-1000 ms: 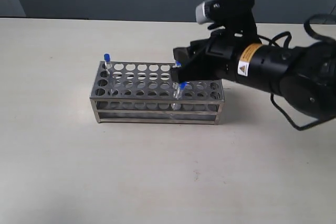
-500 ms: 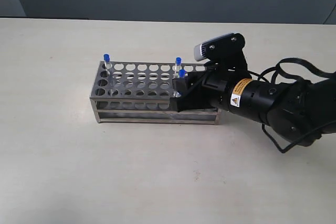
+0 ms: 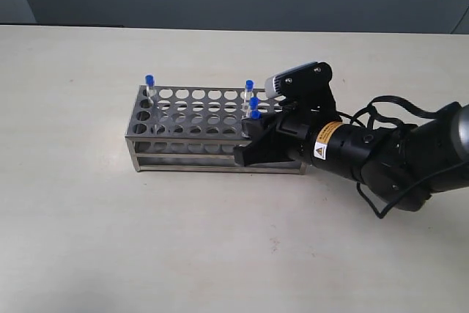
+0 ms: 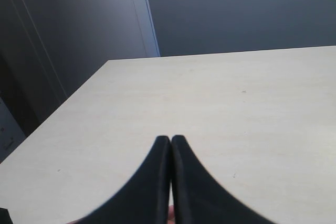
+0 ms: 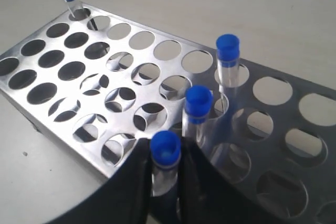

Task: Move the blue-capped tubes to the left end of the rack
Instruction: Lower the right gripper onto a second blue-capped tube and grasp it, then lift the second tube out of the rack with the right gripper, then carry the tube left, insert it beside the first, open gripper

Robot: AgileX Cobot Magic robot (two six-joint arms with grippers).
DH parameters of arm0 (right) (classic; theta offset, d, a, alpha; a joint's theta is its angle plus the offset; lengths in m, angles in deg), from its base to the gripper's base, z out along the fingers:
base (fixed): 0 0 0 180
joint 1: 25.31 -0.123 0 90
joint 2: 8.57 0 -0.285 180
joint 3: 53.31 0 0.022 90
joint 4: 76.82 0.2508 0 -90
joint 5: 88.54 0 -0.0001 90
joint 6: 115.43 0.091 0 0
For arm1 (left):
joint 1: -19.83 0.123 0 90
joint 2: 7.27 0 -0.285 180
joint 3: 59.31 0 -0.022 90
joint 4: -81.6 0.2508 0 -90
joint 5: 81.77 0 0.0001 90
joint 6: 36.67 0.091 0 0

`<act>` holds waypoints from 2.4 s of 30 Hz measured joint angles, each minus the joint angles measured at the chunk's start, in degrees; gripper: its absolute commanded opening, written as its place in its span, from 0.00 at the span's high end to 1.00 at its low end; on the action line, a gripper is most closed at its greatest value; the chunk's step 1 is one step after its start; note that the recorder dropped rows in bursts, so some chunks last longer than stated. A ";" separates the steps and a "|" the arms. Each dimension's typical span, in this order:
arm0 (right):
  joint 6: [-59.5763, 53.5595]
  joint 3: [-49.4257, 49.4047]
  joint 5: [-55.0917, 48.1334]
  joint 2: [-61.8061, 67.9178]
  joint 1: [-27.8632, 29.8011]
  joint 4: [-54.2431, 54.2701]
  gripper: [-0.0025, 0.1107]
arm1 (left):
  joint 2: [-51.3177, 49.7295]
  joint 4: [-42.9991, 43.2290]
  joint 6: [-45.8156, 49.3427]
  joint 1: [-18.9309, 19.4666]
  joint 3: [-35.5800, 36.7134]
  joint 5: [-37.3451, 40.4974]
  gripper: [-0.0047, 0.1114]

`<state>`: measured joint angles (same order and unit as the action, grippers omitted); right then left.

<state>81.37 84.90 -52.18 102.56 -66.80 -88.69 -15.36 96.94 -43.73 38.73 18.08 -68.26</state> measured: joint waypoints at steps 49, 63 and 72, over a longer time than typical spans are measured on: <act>1.40 34.81 -14.64 10.91 -8.44 -14.92 0.99 | 0.00 0.00 0.00 0.00 0.00 0.00 0.95; 1.40 34.99 -15.60 11.26 -9.09 -15.04 0.99 | 0.00 0.00 0.00 0.00 0.00 0.00 0.95; 1.40 35.08 -17.73 11.38 -10.33 -15.04 0.99 | 0.00 0.00 0.00 0.00 0.00 0.00 0.95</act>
<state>82.77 119.98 -69.91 113.94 -77.14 -103.73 -15.36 96.94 -43.73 38.73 18.08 -68.26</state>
